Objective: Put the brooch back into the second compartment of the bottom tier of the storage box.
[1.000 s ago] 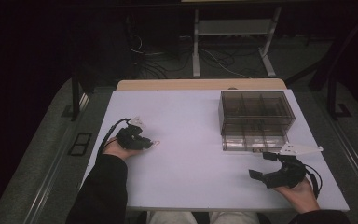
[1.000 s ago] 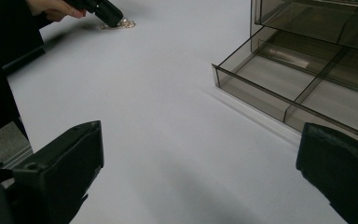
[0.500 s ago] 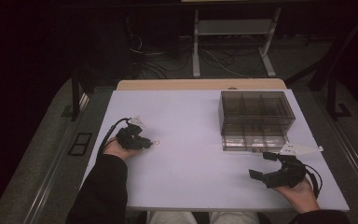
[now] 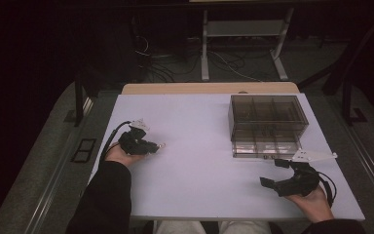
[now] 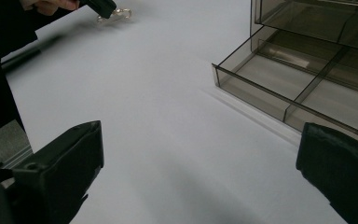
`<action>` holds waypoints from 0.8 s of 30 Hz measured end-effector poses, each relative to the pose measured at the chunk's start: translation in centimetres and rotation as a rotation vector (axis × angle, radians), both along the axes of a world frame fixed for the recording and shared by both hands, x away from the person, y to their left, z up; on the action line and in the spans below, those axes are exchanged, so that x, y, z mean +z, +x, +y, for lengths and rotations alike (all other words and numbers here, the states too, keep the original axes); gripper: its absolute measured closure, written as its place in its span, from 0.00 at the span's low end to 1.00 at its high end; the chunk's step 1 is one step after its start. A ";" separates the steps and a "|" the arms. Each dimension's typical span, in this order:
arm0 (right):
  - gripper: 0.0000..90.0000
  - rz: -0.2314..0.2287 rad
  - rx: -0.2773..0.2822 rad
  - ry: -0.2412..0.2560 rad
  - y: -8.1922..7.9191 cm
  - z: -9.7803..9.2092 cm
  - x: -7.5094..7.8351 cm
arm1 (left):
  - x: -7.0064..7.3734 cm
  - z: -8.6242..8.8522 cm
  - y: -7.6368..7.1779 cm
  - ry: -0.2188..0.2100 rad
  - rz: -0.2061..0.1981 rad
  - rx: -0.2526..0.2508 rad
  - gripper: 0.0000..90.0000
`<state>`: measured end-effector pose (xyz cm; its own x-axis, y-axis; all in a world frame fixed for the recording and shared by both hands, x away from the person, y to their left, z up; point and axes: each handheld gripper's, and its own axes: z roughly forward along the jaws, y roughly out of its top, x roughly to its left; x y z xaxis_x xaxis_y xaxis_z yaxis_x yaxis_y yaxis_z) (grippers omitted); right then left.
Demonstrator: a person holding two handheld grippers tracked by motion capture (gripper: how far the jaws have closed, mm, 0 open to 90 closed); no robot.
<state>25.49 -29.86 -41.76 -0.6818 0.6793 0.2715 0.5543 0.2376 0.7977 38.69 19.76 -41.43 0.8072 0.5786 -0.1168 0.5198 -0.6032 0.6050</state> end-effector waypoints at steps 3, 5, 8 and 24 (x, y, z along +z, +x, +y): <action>0.00 0.000 -0.001 0.000 0.0 0.0 0.0 | 0.5 -0.3 -0.2 -0.007 -0.003 -0.011 0.88; 0.00 0.003 -0.002 0.000 0.0 0.0 0.0 | 0.8 -0.6 -0.4 -0.013 -0.004 -0.017 0.88; 0.00 0.002 -0.001 0.002 0.0 0.0 0.0 | 1.2 -0.9 -0.5 -0.019 -0.007 -0.028 0.88; 0.00 0.003 -0.005 0.004 0.0 0.0 0.0 | 2.8 -1.1 -1.4 -0.065 -0.027 -0.028 0.88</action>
<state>25.46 -29.89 -41.73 -0.6779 0.6812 0.2765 0.5578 0.2316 0.7970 37.32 18.64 -38.64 0.8262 0.5478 -0.1314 0.4865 -0.5761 0.6568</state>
